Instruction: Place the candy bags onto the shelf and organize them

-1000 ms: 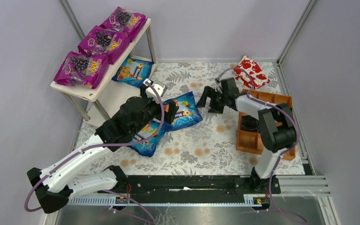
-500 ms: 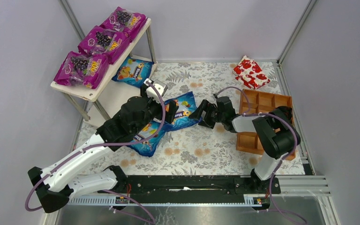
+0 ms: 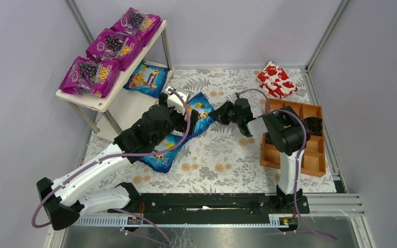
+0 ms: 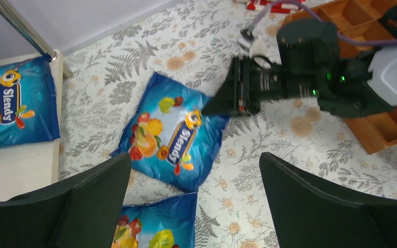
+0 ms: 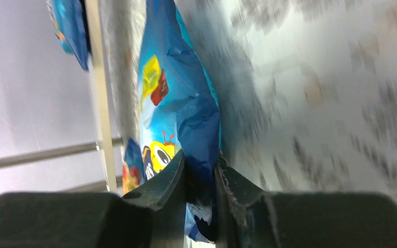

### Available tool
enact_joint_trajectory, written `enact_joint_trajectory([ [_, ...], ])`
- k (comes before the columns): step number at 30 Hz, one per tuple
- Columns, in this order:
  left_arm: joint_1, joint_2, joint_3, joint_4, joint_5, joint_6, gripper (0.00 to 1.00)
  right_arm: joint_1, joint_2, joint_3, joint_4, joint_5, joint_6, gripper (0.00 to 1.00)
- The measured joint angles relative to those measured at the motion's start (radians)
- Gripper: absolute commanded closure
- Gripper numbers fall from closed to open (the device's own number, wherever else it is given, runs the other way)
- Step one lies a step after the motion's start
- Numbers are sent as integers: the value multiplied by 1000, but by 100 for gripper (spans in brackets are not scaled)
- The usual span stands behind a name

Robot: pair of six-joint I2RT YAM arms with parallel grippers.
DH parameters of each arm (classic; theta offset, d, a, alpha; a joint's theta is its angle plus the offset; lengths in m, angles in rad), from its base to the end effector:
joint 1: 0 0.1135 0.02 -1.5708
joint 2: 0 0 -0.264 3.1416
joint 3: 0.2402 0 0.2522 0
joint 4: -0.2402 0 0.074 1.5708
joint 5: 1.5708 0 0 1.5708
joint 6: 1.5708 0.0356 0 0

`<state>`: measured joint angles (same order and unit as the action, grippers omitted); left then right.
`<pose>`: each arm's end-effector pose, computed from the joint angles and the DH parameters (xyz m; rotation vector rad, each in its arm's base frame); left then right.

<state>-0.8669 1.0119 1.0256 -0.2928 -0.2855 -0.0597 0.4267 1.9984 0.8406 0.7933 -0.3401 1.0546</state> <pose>0.1553 -0.1674 0.3709 0.5408 1.7751 -0.3842 0.3440 0.1694 0.1151 0.4192 2.1085 1.2627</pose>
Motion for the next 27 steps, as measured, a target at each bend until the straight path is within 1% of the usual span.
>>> enact_joint_trajectory([
  [3, 0, 40, 0, 1, -17, 0, 1, -23, 87, 142, -3, -12, -20, 43],
  [5, 0, 76, 0, 0, -23, 3, 1, -40, 134, 224, 2, -52, -48, 21],
  [8, 0, 132, 0, -7, -31, 7, 1, -57, 139, 241, -3, -104, -88, 2],
  [11, 0, 197, 0, -14, -33, -2, 1, -66, 113, 229, -71, -122, -142, 0],
  [13, 0, 259, 10, -27, -32, -23, 1, -68, 77, 239, -167, -122, -205, 0],
  [17, 8, 438, 91, -89, -43, -78, 1, -69, 40, 339, -386, -108, -343, 0],
  [19, 28, 551, 145, -116, -32, -116, 1, -69, 1, 360, -481, -68, -411, 0],
  [21, 70, 622, 157, -129, -7, -151, 1, -70, -52, 365, -576, 1, -472, 0],
  [23, 122, 661, 157, -146, 25, -187, 1, -70, -106, 363, -640, 78, -518, 0],
  [25, 168, 679, 156, -147, 48, -223, 1, -74, -163, 337, -647, 146, -546, 0],
  [27, 198, 686, 156, -140, 53, -254, 1, -90, -216, 291, -635, 175, -551, 0],
])
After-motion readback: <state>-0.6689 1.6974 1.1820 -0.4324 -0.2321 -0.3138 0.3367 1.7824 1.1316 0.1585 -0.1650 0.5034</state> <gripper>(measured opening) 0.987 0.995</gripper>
